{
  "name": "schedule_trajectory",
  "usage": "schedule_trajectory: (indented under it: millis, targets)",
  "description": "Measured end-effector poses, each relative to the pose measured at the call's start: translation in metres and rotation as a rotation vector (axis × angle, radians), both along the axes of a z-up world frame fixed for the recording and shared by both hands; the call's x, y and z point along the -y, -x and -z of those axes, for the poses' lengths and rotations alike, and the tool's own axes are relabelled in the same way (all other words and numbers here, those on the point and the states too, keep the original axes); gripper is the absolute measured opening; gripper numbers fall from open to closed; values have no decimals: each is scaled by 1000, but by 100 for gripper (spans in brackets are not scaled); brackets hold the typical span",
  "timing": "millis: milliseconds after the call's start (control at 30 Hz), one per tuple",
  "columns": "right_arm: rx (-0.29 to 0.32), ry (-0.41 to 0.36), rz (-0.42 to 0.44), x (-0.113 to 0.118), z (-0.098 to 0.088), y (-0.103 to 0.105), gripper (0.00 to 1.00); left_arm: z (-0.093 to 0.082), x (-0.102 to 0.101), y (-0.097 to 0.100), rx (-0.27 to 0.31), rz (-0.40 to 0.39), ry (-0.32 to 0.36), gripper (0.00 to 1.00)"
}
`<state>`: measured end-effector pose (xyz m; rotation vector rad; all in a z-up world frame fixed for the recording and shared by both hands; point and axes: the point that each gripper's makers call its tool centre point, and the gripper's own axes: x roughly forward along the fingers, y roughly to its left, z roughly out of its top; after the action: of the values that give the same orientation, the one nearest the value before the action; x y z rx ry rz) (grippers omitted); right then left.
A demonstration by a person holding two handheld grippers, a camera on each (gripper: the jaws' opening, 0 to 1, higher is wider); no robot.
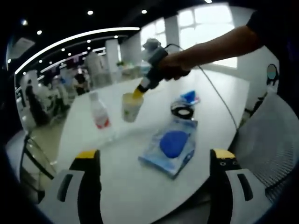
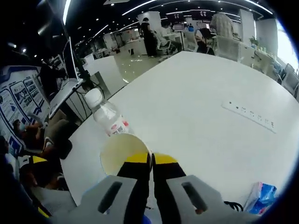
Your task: Arrange the tabletop items into an orderly group along one side of the table until the central work area is clear of visible clutter.
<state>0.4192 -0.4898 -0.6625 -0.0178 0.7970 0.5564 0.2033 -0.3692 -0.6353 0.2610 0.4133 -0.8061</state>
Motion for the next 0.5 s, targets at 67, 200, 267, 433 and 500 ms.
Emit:
schedule_trajectory:
  millis: [67,200,267,433,500]
  targets:
    - [-6,-4,7,-2,3,-3,1,0,0,0,-1,-1,0,94]
    - [-29,-1,21,-4,13,-8,1,1,-1,0,-4,-2,-2,94]
    - [-44,3,28,-4,19,-10,1,1,-1,0,-3,0,-5,93]
    - [-75,12,40,-6,32,-10,1,1,-1,0,-5,1,-9,93]
    - [-82,12,47,-7,35,-11,1,2,-2,0,-6,-2,-8,93]
